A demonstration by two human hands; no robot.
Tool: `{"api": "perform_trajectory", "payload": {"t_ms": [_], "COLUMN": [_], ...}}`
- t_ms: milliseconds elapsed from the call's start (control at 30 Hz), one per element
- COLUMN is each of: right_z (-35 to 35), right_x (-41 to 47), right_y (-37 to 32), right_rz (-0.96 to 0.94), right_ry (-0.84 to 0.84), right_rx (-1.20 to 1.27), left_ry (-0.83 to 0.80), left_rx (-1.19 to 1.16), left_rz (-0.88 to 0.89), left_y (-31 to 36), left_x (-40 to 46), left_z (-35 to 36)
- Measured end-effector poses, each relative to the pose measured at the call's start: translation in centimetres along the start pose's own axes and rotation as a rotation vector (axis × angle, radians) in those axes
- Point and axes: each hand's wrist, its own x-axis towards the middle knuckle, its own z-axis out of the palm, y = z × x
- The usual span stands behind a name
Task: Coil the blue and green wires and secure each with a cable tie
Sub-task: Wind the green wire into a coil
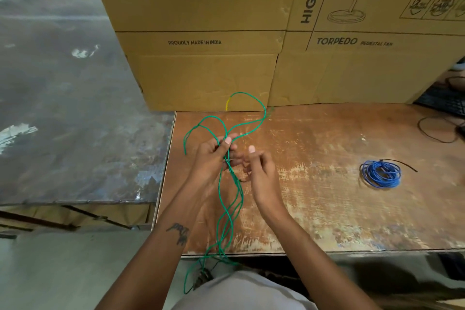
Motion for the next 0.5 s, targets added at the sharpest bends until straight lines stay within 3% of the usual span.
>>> {"api": "perform_trajectory", "payload": {"t_ms": [100, 167, 367, 500], "right_z": [-0.5, -1.0, -2.8, -4.2], "right_x": [1.8, 3.0, 3.9, 4.5], "right_y": [-2.3, -3.7, -6.5, -8.0], "right_rz": [0.209, 0.234, 0.037, -0.084], "right_ry": [0.002, -0.051, -0.154, -0.144], "right_rx": [0.289, 0.395, 0.323, 0.316], "left_ry": [-0.015, -0.027, -0.046, -0.190], "left_rx": [0.032, 0.057, 0.236, 0.377], "left_rz": [0.005, 0.018, 0.062, 0.116], "left_y": [0.2, 0.3, 2.3, 5.4], "left_x": [-1.7, -2.8, -4.5, -3.8], "left_z": [0.7, 0.9, 2.0, 2.7]}}
